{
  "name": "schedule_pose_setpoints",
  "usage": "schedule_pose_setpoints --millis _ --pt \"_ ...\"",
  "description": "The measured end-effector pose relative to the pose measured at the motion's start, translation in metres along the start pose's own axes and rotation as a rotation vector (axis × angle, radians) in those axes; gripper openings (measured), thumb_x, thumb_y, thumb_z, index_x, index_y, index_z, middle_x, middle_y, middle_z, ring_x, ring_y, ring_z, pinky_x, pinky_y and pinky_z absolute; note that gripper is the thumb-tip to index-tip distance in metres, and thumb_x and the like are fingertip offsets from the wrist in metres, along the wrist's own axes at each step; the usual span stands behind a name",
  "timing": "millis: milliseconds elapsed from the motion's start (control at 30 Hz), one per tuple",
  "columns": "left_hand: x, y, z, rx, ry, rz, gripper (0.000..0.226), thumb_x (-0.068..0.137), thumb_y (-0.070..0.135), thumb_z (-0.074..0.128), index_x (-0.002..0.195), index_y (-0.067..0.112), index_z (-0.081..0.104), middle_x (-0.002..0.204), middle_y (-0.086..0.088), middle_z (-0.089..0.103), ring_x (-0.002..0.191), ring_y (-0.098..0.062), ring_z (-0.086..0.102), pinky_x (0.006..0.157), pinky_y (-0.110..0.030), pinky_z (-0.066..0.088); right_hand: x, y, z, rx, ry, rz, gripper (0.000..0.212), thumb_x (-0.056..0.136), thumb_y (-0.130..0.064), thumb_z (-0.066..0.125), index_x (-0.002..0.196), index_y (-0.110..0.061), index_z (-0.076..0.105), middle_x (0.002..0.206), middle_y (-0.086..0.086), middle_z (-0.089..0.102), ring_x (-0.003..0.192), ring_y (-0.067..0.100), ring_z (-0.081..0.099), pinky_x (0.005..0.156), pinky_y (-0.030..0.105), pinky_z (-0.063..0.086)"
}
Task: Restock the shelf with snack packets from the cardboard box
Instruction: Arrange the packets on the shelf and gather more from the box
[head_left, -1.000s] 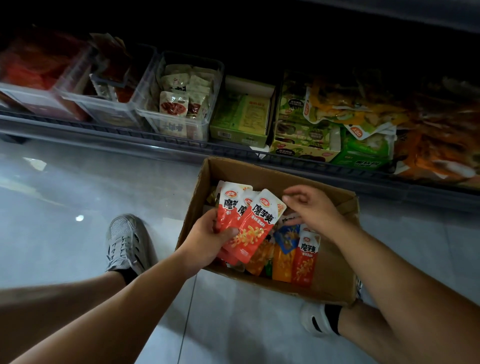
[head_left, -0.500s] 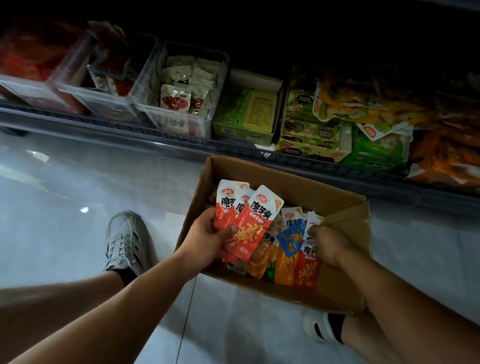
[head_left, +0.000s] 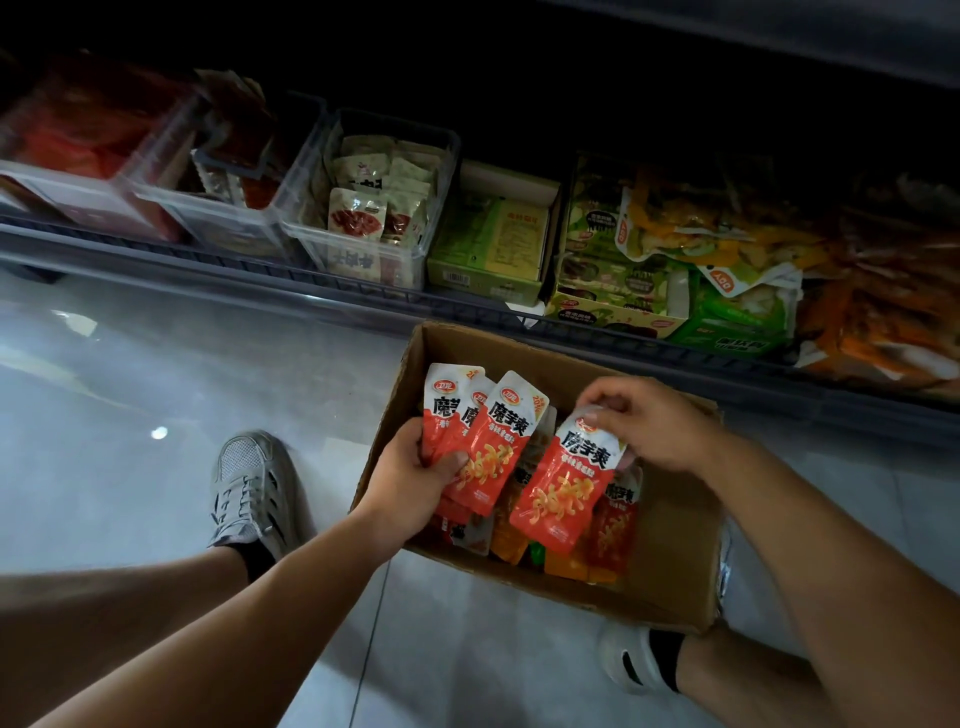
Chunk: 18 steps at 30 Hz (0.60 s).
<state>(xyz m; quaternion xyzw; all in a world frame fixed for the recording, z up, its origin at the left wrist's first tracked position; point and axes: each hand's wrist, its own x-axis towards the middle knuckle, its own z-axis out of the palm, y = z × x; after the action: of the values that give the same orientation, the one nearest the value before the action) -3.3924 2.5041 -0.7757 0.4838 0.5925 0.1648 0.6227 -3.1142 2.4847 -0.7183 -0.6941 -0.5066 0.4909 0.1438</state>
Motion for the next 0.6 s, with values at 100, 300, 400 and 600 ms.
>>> schedule_pose_setpoints --millis 100,300,400,600 --pt "-0.006 0.004 -0.002 -0.052 -0.065 0.001 0.040 0.093 0.035 0.073 0.128 0.030 0.054 0.119 0.013 0.070 0.102 -0.008 0.072 0.080 -0.028 0.062 -0.001 -0.016 0.005 0.105 0.061 0.001 0.011 0.098 -0.014 0.061 0.097 -0.023 0.067 0.093 0.002 0.071 0.086 0.020 0.072 0.062 0.044 0.062" --pt "-0.014 0.009 -0.005 -0.126 -0.158 -0.015 0.046 0.090 0.034 0.075 0.130 0.027 0.055 0.121 0.006 0.073 0.104 -0.013 0.074 0.090 -0.040 0.062 0.003 -0.014 0.023 0.240 0.142 0.031 0.026 0.089 -0.005 0.072 0.100 -0.026 0.062 0.097 0.001 0.073 0.083 0.016 0.074 0.061 0.039 0.063" --pt "-0.014 0.007 -0.005 -0.121 -0.176 -0.016 0.048 0.088 0.031 0.077 0.130 0.026 0.055 0.121 0.005 0.073 0.104 -0.013 0.074 0.083 -0.033 0.063 0.004 -0.011 0.032 0.230 0.182 0.021 0.028 0.087 -0.007 0.075 0.104 -0.023 0.061 0.096 0.001 0.073 0.081 0.013 0.074 0.060 0.036 0.063" --pt "-0.009 0.002 -0.003 -0.063 -0.076 0.000 0.042 0.089 0.031 0.078 0.125 0.030 0.057 0.116 0.011 0.072 0.100 -0.009 0.074 0.075 -0.026 0.062 0.012 0.008 0.035 0.327 0.354 0.062 0.021 0.092 -0.019 0.070 0.112 -0.018 0.063 0.102 0.001 0.068 0.089 0.014 0.072 0.067 0.034 0.063"
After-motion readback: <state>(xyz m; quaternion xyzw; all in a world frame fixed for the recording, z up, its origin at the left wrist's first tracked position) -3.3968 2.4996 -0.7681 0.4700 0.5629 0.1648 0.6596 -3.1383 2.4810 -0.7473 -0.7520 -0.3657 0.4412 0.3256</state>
